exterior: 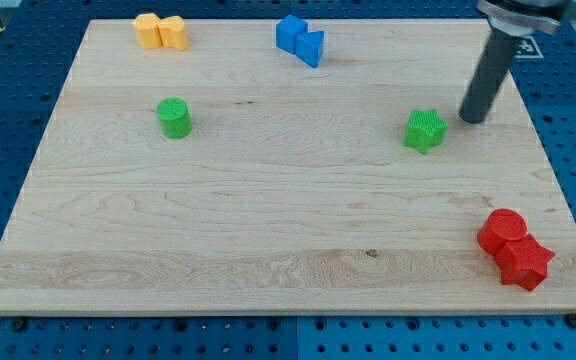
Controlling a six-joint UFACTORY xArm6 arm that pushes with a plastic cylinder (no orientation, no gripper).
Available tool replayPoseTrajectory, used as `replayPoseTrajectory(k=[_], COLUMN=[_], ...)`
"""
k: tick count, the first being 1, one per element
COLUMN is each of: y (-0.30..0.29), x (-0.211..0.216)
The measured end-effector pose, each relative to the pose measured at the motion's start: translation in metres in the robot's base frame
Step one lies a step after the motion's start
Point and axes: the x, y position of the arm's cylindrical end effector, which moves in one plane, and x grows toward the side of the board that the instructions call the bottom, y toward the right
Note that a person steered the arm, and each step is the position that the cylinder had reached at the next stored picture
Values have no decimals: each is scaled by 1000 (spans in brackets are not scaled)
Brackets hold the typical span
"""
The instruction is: Place the green star at the center of the board
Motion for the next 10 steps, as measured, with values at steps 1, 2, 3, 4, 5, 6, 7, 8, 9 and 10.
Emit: replayPoseTrajectory(k=[1, 2, 3, 4, 5, 6, 7, 8, 9, 10], y=[0, -19, -67, -102, -128, -145, -164, -176, -169, -149], x=[13, 12, 12, 10, 10, 10, 10, 12, 17, 25])
